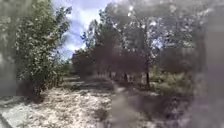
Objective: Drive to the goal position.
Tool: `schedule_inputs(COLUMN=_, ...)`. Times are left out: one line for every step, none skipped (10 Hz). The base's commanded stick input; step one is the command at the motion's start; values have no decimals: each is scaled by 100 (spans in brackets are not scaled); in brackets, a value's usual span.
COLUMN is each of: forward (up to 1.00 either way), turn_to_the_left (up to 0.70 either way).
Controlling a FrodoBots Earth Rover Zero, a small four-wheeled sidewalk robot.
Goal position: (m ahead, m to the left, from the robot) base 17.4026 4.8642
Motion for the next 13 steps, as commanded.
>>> schedule_inputs(forward=70, turn_to_the_left=0)
schedule_inputs(forward=70, turn_to_the_left=4)
schedule_inputs(forward=70, turn_to_the_left=22)
schedule_inputs(forward=70, turn_to_the_left=28)
schedule_inputs(forward=70, turn_to_the_left=9)
schedule_inputs(forward=70, turn_to_the_left=2)
schedule_inputs(forward=70, turn_to_the_left=0)
schedule_inputs(forward=70, turn_to_the_left=0)
schedule_inputs(forward=70, turn_to_the_left=0)
schedule_inputs(forward=70, turn_to_the_left=0)
schedule_inputs(forward=70, turn_to_the_left=0)
schedule_inputs(forward=70, turn_to_the_left=0)
schedule_inputs(forward=70, turn_to_the_left=0)
